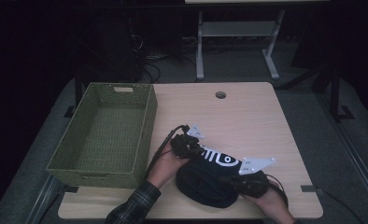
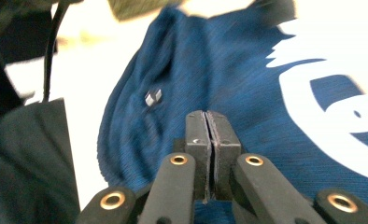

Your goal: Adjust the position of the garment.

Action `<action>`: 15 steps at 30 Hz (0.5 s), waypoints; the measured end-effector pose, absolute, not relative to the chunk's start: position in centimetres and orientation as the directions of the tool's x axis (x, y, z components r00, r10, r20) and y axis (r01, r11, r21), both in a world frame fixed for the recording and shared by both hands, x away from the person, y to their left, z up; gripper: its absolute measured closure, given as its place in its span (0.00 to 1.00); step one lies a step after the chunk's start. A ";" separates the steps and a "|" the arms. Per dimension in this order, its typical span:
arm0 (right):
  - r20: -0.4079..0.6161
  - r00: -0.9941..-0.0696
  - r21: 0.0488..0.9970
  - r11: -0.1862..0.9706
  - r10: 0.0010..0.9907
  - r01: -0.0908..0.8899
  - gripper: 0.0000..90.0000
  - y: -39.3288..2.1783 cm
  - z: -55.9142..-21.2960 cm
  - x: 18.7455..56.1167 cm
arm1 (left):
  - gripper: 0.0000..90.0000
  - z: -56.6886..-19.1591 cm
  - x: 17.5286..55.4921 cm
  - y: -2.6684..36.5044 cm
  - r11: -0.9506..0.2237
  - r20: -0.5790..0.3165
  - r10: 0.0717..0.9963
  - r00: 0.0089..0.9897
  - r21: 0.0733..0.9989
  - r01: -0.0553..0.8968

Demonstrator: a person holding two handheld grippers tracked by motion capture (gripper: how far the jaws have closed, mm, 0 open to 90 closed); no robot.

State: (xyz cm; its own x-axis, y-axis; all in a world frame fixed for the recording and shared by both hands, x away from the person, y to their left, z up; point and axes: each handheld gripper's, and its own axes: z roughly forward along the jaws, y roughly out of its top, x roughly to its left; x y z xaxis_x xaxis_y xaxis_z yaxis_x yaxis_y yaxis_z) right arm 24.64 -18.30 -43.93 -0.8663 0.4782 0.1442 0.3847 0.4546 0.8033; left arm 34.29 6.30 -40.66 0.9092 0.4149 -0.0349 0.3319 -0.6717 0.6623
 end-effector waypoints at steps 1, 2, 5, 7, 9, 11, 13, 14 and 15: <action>0.138 -0.860 0.811 0.442 0.491 0.383 0.97 -18.7 -43.6 24.8 | 1.00 -40.3 33.8 6.7 -0.676 -0.031 0.409 0.912 0.661 0.326; 0.135 -0.835 0.813 0.422 0.533 0.402 0.98 -19.5 -43.4 25.4 | 1.00 -40.2 33.0 7.2 -0.683 -0.038 0.410 0.911 0.649 0.335; 0.131 -0.803 0.786 0.433 0.581 0.441 0.98 -20.2 -44.1 26.3 | 1.00 -41.0 32.2 7.6 -0.707 -0.023 0.428 0.903 0.615 0.351; 0.138 -0.798 0.777 0.436 0.587 0.455 0.98 -20.3 -44.5 26.6 | 1.00 -41.5 32.1 7.7 -0.717 -0.022 0.428 0.903 0.600 0.354; 0.142 -0.790 0.752 0.454 0.597 0.478 0.99 -20.2 -45.3 26.9 | 1.00 -42.5 32.3 7.6 -0.732 -0.020 0.424 0.905 0.581 0.356; 0.137 -0.788 0.736 0.470 0.600 0.486 0.99 -20.1 -45.8 27.1 | 1.00 -42.9 32.4 7.4 -0.744 -0.011 0.424 0.906 0.565 0.355; 0.140 -0.782 0.726 0.474 0.608 0.499 0.99 -19.9 -46.1 27.1 | 1.00 -43.1 32.5 7.2 -0.748 -0.009 0.420 0.907 0.563 0.352; 0.140 -0.783 0.724 0.476 0.607 0.498 0.99 -19.9 -46.2 27.1 | 1.00 -43.0 32.5 7.2 -0.746 -0.009 0.422 0.906 0.565 0.353; 0.140 -0.783 0.724 0.476 0.607 0.498 0.99 -19.9 -46.2 27.1 | 1.00 -43.0 32.5 7.2 -0.746 -0.009 0.422 0.906 0.565 0.353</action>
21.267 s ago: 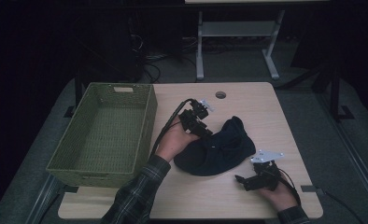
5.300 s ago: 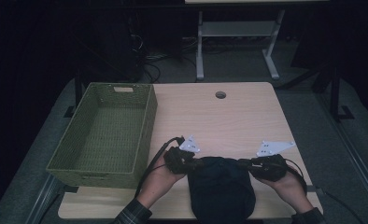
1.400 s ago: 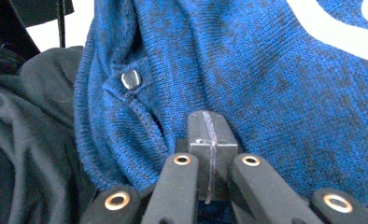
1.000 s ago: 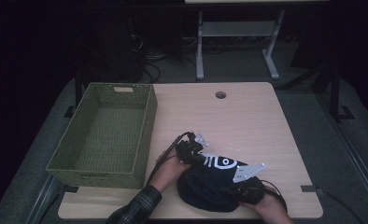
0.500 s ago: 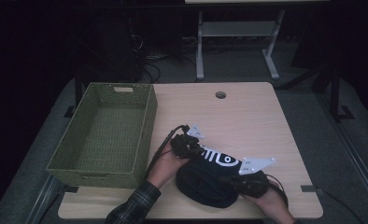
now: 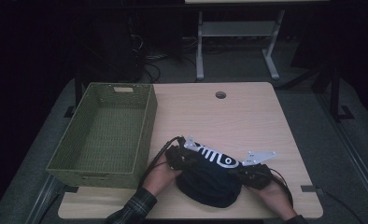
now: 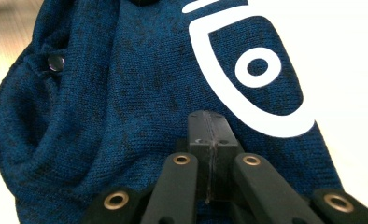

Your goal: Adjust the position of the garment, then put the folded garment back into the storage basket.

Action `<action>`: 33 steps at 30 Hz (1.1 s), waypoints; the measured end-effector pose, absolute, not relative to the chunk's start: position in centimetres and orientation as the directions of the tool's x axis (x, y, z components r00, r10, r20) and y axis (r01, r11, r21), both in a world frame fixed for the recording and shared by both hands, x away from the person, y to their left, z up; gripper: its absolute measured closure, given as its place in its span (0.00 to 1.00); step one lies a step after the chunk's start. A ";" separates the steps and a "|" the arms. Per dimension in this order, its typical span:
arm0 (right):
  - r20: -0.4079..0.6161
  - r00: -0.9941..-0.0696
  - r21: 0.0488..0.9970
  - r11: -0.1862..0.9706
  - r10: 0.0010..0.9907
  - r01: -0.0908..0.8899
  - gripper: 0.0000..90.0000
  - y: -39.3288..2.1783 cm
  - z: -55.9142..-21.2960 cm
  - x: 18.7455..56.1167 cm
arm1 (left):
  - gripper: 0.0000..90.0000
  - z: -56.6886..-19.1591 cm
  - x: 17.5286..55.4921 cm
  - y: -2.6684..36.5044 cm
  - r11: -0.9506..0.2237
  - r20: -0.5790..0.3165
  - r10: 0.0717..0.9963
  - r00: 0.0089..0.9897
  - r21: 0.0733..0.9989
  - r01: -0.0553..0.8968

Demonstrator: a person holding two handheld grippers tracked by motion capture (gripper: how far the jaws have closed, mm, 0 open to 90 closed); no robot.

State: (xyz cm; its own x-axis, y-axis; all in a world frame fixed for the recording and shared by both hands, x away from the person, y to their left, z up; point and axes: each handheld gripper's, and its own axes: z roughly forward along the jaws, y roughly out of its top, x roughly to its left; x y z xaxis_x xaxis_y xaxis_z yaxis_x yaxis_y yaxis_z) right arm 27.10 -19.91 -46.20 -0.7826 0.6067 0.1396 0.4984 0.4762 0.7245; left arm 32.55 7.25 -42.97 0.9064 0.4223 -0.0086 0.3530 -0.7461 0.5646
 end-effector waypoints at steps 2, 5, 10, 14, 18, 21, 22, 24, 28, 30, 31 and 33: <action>0.137 -0.786 0.730 0.474 0.603 0.492 0.97 -20.0 -46.1 27.0 | 1.00 -42.6 32.5 7.4 -0.731 -0.026 0.430 0.903 0.577 0.364; 0.135 -0.789 0.749 0.460 0.599 0.478 0.91 -20.3 -45.7 26.7 | 0.95 -41.9 32.6 7.9 -0.708 -0.040 0.449 0.893 0.593 0.383; 0.101 -0.755 0.767 0.433 0.647 0.473 0.75 -21.7 -45.1 26.3 | 0.77 -41.4 32.9 8.7 -0.678 -0.067 0.489 0.870 0.598 0.427; 0.093 -0.707 0.767 0.402 0.701 0.499 0.60 -23.3 -45.1 26.0 | 0.55 -41.6 33.4 9.3 -0.637 -0.090 0.547 0.832 0.599 0.485; 0.069 -0.664 0.759 0.393 0.744 0.519 0.49 -24.7 -45.4 25.8 | 0.45 -42.0 33.6 9.4 -0.626 -0.104 0.559 0.823 0.597 0.501; 0.043 -0.624 0.758 0.381 0.780 0.530 0.41 -26.2 -45.9 25.8 | 0.37 -42.3 33.8 9.3 -0.623 -0.112 0.562 0.820 0.594 0.508; 0.036 -0.605 0.757 0.374 0.795 0.536 0.38 -26.7 -46.0 25.9 | 0.35 -42.4 33.9 9.3 -0.621 -0.116 0.566 0.816 0.591 0.515; 0.034 -0.569 0.750 0.355 0.822 0.558 0.30 -27.8 -46.5 26.2 | 0.31 -42.7 34.0 9.2 -0.623 -0.120 0.567 0.815 0.585 0.519; 0.051 -0.518 0.720 0.328 0.854 0.612 0.21 -29.0 -47.5 26.9 | 0.26 -43.2 34.2 9.2 -0.625 -0.128 0.567 0.814 0.577 0.526; 0.049 -0.501 0.713 0.321 0.864 0.623 0.19 -29.2 -47.9 27.2 | 0.24 -43.5 34.4 9.1 -0.630 -0.125 0.567 0.814 0.571 0.526; 0.044 -0.497 0.713 0.321 0.867 0.624 0.19 -29.2 -48.0 27.2 | 0.23 -43.7 34.5 9.1 -0.635 -0.128 0.564 0.816 0.565 0.527; 0.032 -0.495 0.715 0.326 0.868 0.618 0.18 -29.2 -48.1 27.3 | 0.23 -44.1 34.6 9.0 -0.641 -0.126 0.560 0.819 0.561 0.524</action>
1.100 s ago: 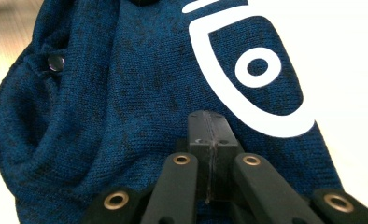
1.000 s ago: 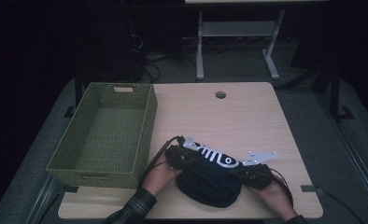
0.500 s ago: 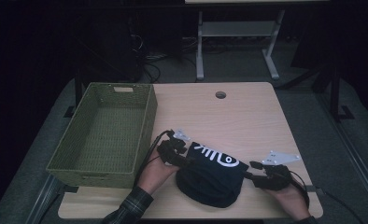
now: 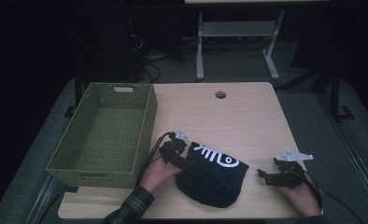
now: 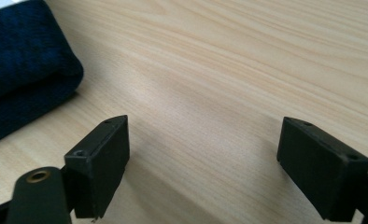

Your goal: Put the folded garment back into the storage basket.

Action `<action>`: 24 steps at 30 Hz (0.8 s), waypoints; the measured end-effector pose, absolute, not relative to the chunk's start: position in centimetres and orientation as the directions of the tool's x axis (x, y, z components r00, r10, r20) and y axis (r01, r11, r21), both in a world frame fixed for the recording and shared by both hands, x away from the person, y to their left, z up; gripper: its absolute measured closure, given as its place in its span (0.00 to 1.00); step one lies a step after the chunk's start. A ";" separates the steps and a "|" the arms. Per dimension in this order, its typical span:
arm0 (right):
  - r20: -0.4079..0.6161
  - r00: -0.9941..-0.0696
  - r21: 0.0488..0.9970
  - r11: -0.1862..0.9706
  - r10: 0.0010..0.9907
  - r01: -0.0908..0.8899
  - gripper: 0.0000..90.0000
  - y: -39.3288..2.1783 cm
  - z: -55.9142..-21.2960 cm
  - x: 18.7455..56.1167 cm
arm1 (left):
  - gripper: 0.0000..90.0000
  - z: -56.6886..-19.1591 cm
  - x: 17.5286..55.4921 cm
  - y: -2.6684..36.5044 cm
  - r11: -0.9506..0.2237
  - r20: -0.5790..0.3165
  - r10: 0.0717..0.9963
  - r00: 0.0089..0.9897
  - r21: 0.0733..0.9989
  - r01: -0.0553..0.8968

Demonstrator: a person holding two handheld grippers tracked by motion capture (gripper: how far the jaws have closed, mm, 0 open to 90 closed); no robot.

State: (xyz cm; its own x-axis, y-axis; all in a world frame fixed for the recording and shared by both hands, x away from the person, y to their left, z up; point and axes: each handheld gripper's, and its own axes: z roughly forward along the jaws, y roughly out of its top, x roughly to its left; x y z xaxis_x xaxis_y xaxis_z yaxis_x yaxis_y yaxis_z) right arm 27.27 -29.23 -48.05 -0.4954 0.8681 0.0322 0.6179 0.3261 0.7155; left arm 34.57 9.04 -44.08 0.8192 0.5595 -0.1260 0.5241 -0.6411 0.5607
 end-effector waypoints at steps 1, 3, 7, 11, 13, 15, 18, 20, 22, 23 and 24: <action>0.027 -0.497 0.718 0.329 0.867 0.613 0.17 -29.2 -48.1 27.3 | 0.22 -44.2 34.6 9.0 -0.640 -0.132 0.559 0.819 0.559 0.527; 0.026 -0.499 0.725 0.327 0.866 0.606 0.16 -29.3 -48.2 27.3 | 0.22 -44.5 34.7 9.1 -0.645 -0.130 0.557 0.821 0.555 0.525; 0.027 -0.499 0.726 0.327 0.866 0.605 0.16 -29.3 -48.2 27.3 | 0.22 -44.7 34.8 9.0 -0.646 -0.134 0.554 0.822 0.553 0.526; 0.026 -0.498 0.726 0.326 0.867 0.606 0.16 -29.3 -48.3 27.4 | 0.22 -45.1 34.9 8.9 -0.646 -0.154 0.553 0.819 0.542 0.538; 0.027 -0.497 0.726 0.325 0.867 0.606 0.15 -29.3 -48.2 27.4 | 0.22 -45.2 34.9 9.0 -0.646 -0.159 0.553 0.818 0.538 0.542; 0.027 -0.497 0.725 0.326 0.867 0.607 0.16 -29.3 -48.2 27.4 | 0.23 -45.5 34.9 9.0 -0.640 -0.177 0.553 0.814 0.536 0.551; 0.024 -0.499 0.724 0.329 0.867 0.607 0.16 -29.3 -48.2 27.4 | 0.26 -45.4 34.8 8.8 -0.635 -0.180 0.559 0.809 0.535 0.558; 0.023 -0.499 0.724 0.330 0.866 0.606 0.16 -29.3 -48.2 27.4 | 0.33 -45.3 34.8 8.7 -0.645 -0.185 0.549 0.815 0.527 0.553; 0.023 -0.499 0.724 0.330 0.866 0.606 0.16 -29.3 -48.2 27.5 | 0.44 -45.1 34.8 8.6 -0.654 -0.221 0.525 0.822 0.514 0.556; 0.022 -0.499 0.724 0.330 0.866 0.606 0.16 -29.3 -48.2 27.5 | 0.49 -45.1 34.8 8.5 -0.657 -0.236 0.515 0.824 0.509 0.556; 0.022 -0.499 0.724 0.330 0.866 0.606 0.16 -29.3 -48.2 27.5 | 0.57 -45.1 34.8 8.5 -0.657 -0.236 0.515 0.824 0.509 0.556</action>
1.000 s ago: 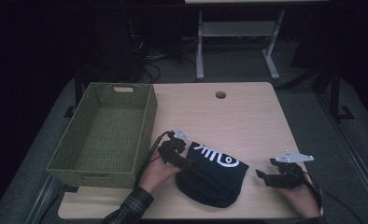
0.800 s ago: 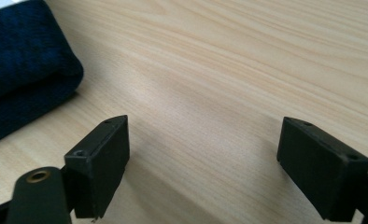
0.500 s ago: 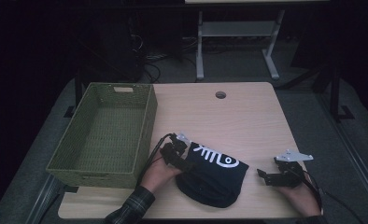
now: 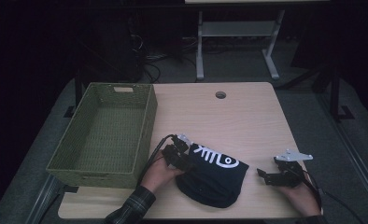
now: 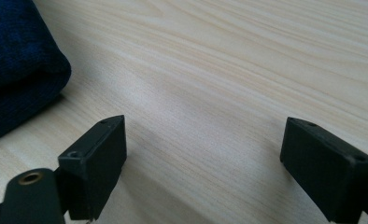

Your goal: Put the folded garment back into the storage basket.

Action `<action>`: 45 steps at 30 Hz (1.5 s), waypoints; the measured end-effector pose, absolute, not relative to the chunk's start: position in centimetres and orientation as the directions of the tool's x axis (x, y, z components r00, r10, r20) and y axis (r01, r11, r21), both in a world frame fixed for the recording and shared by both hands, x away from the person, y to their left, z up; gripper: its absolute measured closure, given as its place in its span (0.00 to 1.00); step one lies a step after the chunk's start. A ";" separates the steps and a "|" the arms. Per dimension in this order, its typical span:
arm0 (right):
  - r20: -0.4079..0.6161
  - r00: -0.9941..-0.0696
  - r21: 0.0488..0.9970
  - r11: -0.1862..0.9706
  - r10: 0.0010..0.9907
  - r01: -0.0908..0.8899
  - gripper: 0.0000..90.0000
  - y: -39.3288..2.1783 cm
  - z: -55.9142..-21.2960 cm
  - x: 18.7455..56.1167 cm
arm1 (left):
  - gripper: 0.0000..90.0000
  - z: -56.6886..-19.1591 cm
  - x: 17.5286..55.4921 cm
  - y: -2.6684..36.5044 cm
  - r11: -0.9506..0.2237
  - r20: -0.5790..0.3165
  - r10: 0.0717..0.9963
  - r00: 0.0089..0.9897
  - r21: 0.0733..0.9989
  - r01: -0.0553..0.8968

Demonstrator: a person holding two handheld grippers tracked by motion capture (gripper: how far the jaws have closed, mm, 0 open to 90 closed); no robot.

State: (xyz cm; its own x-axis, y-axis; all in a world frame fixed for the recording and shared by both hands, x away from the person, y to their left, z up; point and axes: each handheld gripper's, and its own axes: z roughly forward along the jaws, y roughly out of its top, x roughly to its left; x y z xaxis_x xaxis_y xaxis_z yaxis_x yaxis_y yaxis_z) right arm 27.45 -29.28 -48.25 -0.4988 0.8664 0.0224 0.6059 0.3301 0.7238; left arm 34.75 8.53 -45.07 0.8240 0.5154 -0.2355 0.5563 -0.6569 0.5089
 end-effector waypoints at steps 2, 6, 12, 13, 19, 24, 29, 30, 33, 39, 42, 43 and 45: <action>0.023 -0.498 0.724 0.329 0.867 0.606 0.16 -29.3 -48.2 27.5 | 0.62 -45.0 34.7 8.4 -0.661 -0.248 0.507 0.825 0.502 0.557; 0.024 -0.496 0.725 0.327 0.868 0.607 0.16 -29.3 -48.3 27.5 | 0.71 -45.0 34.9 8.3 -0.662 -0.276 0.512 0.814 0.477 0.578; 0.022 -0.498 0.724 0.330 0.867 0.606 0.16 -29.3 -48.3 27.5 | 0.77 -44.7 35.1 8.1 -0.677 -0.282 0.506 0.815 0.455 0.579; 0.022 -0.498 0.724 0.330 0.867 0.606 0.16 -29.3 -48.2 27.5 | 0.79 -44.6 35.1 8.1 -0.678 -0.281 0.499 0.820 0.462 0.571; 0.023 -0.498 0.724 0.329 0.867 0.606 0.16 -29.3 -48.2 27.5 | 0.79 -43.3 34.8 8.3 -0.686 -0.270 0.477 0.836 0.480 0.546; 0.024 -0.496 0.723 0.327 0.868 0.608 0.16 -29.3 -48.2 27.5 | 0.79 -41.9 34.7 8.2 -0.669 -0.282 0.470 0.837 0.505 0.546; 0.028 -0.494 0.722 0.325 0.869 0.611 0.16 -29.2 -48.2 27.4 | 0.79 -40.2 34.9 7.8 -0.683 -0.269 0.455 0.849 0.506 0.527; 0.027 -0.494 0.722 0.325 0.869 0.611 0.16 -29.2 -48.2 27.4 | 0.79 -39.9 34.9 7.7 -0.689 -0.265 0.453 0.851 0.502 0.523; 0.027 -0.495 0.722 0.325 0.869 0.611 0.16 -29.2 -48.2 27.4 | 0.79 -39.0 35.1 7.6 -0.687 -0.266 0.449 0.853 0.508 0.520; 0.028 -0.493 0.724 0.323 0.869 0.610 0.16 -29.2 -48.3 27.5 | 0.79 -37.1 35.4 7.8 -0.683 -0.258 0.466 0.846 0.503 0.529; 0.029 -0.491 0.724 0.321 0.870 0.611 0.16 -29.2 -48.3 27.5 | 0.79 -36.4 35.5 7.9 -0.681 -0.258 0.469 0.845 0.503 0.532; 0.029 -0.491 0.724 0.321 0.871 0.611 0.16 -29.2 -48.2 27.5 | 0.79 -36.1 35.5 8.0 -0.682 -0.259 0.465 0.847 0.505 0.529; 0.031 -0.489 0.723 0.318 0.872 0.613 0.16 -29.2 -48.2 27.5 | 0.79 -35.3 35.6 8.0 -0.680 -0.257 0.466 0.847 0.509 0.529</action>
